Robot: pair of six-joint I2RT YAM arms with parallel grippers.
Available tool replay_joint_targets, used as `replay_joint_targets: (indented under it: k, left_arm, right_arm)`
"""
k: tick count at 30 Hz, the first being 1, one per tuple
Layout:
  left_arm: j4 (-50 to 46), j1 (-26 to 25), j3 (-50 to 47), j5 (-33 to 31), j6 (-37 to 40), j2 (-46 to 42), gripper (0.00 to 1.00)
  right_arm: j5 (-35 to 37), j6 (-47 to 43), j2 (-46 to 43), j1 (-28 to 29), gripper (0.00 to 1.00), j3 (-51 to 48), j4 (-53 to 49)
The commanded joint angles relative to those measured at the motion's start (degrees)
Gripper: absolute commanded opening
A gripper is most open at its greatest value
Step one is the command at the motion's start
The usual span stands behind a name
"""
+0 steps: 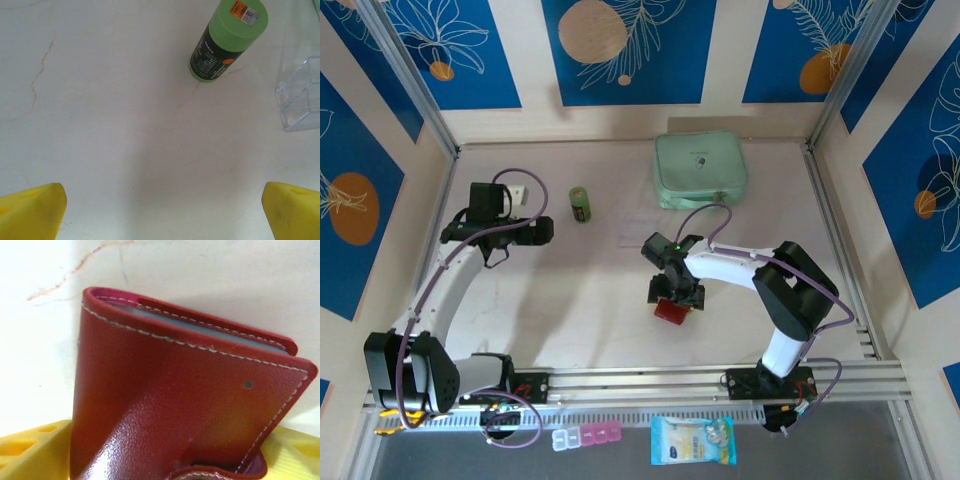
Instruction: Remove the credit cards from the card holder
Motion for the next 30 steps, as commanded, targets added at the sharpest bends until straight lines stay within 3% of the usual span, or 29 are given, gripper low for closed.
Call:
replay_joint_targets:
  k: [1, 10, 23, 30]
  left_arm:
    - [-0.44, -0.22, -0.72, -0.12, 0.26, -1.29, 1.00]
    - [-0.47, -0.23, -0.74, -0.34, 0.30, -1.42, 1.00]
    - [-0.75, -0.26, -0.90, -0.22, 0.26, -0.27, 1.00]
    - [-1.20, -0.88, -0.65, 3.58, -0.89, 0.78, 1.00]
  right_arm:
    - [0.41, 0.26, -0.97, 0.60, 0.78, -0.75, -0.06]
    - [1.26, -1.26, 0.67, 3.55, 0.76, 4.82, -1.93]
    - [-1.29, -7.37, 13.89, 9.93, 0.77, 21.62, -5.30]
    - [-4.25, -11.33, 16.13, 12.88, 0.77, 22.86, -7.37]
